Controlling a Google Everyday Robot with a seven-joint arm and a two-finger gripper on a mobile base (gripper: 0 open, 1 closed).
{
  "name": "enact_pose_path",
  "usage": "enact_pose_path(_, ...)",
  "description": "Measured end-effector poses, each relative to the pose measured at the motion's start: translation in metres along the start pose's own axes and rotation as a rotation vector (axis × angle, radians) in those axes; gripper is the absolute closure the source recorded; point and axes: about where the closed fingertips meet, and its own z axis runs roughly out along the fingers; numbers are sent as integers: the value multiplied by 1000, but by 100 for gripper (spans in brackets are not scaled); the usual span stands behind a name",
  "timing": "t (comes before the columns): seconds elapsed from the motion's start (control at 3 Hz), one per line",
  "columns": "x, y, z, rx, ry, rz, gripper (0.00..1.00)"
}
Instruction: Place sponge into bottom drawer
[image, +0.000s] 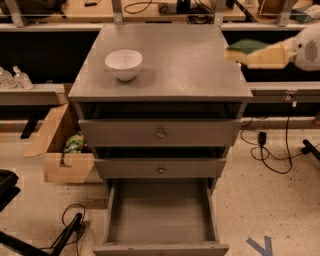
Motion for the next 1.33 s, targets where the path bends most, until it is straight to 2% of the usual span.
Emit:
enact_pose_path(0.33,68,38,31,-130,107,-61,100)
enact_pose_path(0.67,68,38,31,-130,107,-61,100)
enact_pose_path(1.0,82,55,38,-174,110,-59,100)
enact_pose_path(1.33,115,94,39,-253,95,-62,100)
